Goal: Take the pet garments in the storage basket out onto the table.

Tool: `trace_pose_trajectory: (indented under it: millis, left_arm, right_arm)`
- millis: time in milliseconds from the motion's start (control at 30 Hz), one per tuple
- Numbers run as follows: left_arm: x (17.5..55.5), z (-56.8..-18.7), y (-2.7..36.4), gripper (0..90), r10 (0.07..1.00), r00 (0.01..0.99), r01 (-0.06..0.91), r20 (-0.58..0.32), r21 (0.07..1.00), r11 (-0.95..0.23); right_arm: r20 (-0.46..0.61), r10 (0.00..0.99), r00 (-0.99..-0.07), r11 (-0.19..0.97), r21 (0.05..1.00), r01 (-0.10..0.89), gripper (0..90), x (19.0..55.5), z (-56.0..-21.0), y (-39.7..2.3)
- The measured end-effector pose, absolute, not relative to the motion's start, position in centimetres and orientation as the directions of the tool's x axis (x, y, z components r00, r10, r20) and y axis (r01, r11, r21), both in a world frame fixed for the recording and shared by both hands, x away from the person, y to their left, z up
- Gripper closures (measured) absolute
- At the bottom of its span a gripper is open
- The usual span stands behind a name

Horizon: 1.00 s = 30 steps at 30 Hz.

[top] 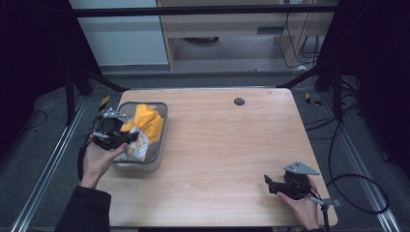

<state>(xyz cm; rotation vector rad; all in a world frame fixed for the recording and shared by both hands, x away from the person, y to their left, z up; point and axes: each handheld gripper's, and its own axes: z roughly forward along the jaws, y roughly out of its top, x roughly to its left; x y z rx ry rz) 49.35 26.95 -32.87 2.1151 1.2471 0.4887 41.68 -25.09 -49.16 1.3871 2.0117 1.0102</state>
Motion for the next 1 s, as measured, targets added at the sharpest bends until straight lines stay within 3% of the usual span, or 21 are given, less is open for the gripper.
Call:
trace_pose_trajectory:
  millis: [1000]
  left_arm:
    - [47.0,-31.5,21.5,81.8,0.760,0.650,0.543,0.010,0.694,-0.474]
  right_arm:
    - [0.010,0.933,-0.359,0.205,0.806,0.555,11.7,41.5,-49.0,-25.3]
